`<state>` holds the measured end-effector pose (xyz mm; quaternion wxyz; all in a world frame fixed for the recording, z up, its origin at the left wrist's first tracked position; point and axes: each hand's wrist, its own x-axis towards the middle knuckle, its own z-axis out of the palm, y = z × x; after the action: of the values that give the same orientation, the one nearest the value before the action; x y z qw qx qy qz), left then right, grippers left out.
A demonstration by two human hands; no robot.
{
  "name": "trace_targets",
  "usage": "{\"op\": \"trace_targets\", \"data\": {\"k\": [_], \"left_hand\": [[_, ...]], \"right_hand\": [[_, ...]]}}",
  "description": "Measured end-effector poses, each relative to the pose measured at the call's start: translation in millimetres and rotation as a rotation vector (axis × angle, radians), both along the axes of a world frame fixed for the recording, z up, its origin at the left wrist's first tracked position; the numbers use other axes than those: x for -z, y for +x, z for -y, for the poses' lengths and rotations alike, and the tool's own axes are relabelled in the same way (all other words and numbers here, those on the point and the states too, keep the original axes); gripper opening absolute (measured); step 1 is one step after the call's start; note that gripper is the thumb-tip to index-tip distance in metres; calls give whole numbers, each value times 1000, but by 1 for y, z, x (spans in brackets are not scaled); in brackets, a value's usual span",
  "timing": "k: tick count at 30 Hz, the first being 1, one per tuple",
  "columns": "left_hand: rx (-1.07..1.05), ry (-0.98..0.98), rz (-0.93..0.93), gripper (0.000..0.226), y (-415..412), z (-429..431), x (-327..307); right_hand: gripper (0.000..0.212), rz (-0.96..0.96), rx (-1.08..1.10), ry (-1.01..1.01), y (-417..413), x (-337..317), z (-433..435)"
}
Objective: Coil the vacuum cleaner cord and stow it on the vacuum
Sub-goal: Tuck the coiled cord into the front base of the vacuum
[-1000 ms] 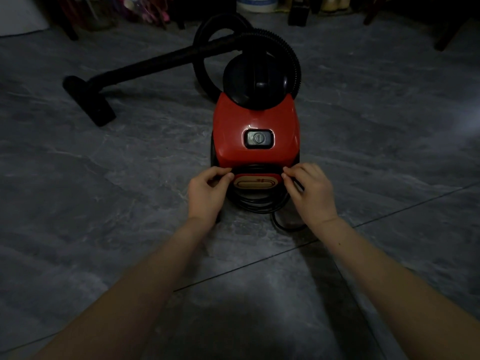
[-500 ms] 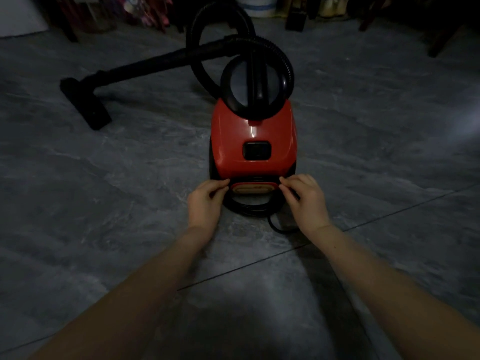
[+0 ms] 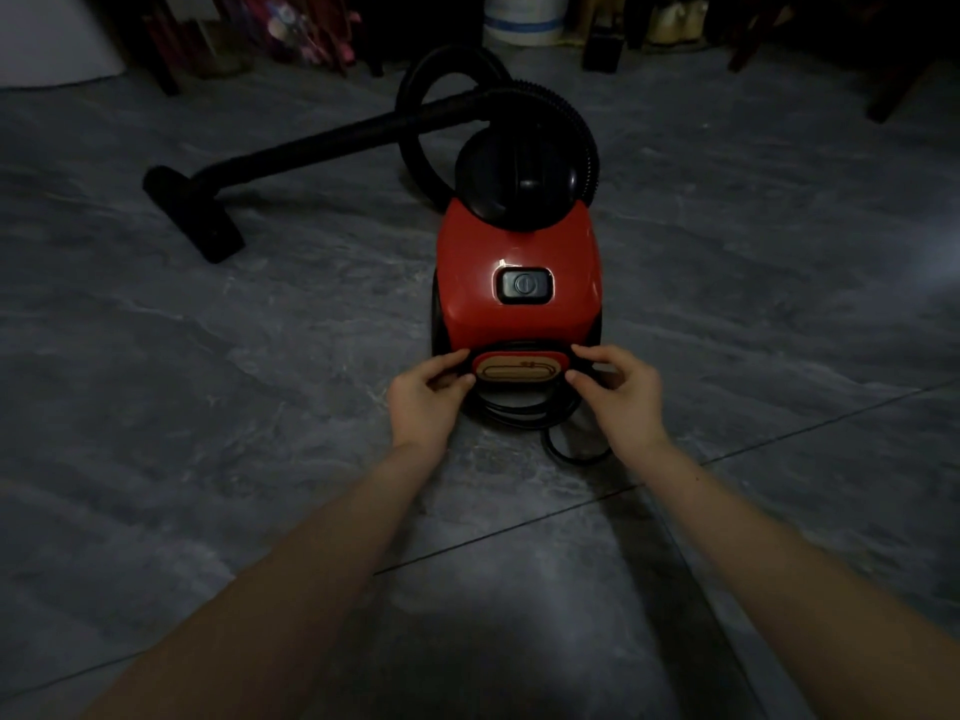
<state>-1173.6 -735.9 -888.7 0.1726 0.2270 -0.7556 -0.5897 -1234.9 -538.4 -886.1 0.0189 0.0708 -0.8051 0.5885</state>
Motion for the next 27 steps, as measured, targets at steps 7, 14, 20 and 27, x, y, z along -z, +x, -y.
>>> {"op": "trace_targets", "data": {"k": [7,14,20,27], "left_hand": [[1,11,-10,32,10,-2,2],[-18,101,-13,26,22,-6,8],[-10,-24,-15,31,26,-10,15],[-19,-58,-19,23,25,-11,11]], "right_hand": [[25,19,4,-35,9,3,-4],[28,48,-29,-59,20,11,-11],[24,67,-86,-55,22,12,-12],[21,148,-114,-162,23,9,-4]]}}
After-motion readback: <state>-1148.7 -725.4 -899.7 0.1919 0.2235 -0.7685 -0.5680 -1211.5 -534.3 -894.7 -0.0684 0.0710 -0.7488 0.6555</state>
